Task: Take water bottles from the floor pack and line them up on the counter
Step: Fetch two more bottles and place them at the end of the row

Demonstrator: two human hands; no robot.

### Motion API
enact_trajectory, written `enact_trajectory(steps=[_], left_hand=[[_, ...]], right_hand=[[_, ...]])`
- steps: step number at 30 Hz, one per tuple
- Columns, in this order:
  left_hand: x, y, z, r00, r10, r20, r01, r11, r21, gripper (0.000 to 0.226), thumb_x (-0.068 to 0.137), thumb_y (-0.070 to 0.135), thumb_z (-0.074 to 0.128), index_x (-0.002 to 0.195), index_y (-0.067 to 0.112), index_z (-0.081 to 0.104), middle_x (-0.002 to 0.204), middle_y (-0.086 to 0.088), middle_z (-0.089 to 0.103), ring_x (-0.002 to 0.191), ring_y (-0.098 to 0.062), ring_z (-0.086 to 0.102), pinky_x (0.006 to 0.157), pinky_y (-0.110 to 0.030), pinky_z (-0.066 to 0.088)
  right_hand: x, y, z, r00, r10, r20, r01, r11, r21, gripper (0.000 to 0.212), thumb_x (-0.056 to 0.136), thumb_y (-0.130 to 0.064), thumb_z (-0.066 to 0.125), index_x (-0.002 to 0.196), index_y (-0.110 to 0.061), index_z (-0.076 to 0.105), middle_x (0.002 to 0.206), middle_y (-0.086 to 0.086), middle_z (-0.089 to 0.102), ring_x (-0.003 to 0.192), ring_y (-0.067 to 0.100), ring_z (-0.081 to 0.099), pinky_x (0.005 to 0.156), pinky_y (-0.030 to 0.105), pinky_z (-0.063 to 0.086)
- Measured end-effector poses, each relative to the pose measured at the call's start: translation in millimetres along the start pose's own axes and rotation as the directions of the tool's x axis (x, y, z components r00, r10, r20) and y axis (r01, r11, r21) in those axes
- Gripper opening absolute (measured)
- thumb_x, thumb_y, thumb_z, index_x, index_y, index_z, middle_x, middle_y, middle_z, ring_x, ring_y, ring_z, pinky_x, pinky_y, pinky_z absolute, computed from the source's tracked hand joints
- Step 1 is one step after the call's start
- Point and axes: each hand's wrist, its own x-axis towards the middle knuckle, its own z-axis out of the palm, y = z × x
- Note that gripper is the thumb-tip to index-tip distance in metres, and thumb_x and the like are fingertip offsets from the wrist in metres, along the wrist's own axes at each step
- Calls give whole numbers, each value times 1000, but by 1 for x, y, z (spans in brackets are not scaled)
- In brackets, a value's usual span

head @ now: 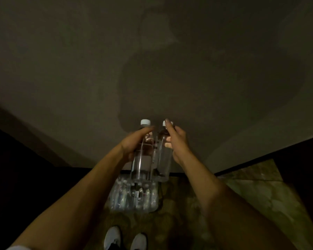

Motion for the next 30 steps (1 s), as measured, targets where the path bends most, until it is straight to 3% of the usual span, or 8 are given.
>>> enact_trajectory(steps=[2,5,9,12,17,22,25,30], left_hand=[[-4,8,3,1000,10,-5,-10,1000,0,46,77,48,76,103,10,69,89,-11,69,75,-23,66,73,-38,57],[-11,20,7,999,3,50,-2,1000,-12,65,71,45,82,119,6,66,110,-20,68,96,-31,66,95,-48,52],[-26,33,-7,984,64,168,-66,998,8,52,72,7,73,121,6,55,119,-23,62,105,-35,63,102,-53,44],[-32,42,-23,957,74,280,-113,985,128,57,79,-5,64,133,7,50,131,-23,58,122,-39,56,107,-54,41],[-42,49,-46,960,90,264,-152,962,225,46,82,3,71,125,-2,58,125,-22,63,120,-37,59,108,-49,41],[-55,51,-37,964,246,97,-247,969,0,43,74,22,77,108,-3,67,105,-22,70,95,-31,68,92,-42,54],[-67,50,-28,934,355,31,-353,934,-60,31,77,25,71,100,5,68,86,-12,72,74,-22,69,67,-33,57],[-87,44,-37,921,386,55,-374,914,-156,38,84,25,65,119,10,61,93,-12,70,77,-23,70,64,-36,58]], right_hand=[[-3,-14,4,1000,6,13,-6,1000,-23,39,90,-46,60,112,-14,62,93,4,72,77,15,71,61,28,56],[-4,-28,13,1000,-16,-1,16,993,-118,44,89,-52,58,110,-14,63,95,8,73,85,23,72,77,38,59],[-3,-34,26,998,-69,5,67,960,-272,51,83,-62,58,103,-16,66,98,12,73,89,26,71,81,42,59],[-7,-40,29,994,17,110,9,971,-240,59,74,-51,76,118,-14,60,103,8,73,87,20,73,67,32,60],[-14,-43,37,978,89,188,-53,981,-185,72,68,-32,85,126,-7,52,111,16,70,94,27,72,77,42,60],[-26,-62,49,987,-88,134,82,996,46,19,83,-15,74,97,-4,67,90,16,71,79,26,69,82,45,56],[-34,-72,59,983,-113,142,107,993,53,16,82,-17,75,92,-6,68,86,15,71,73,24,70,79,42,57],[-55,-83,77,950,-263,167,274,961,-46,36,86,-20,71,113,-3,56,102,21,70,91,28,68,90,46,54]])
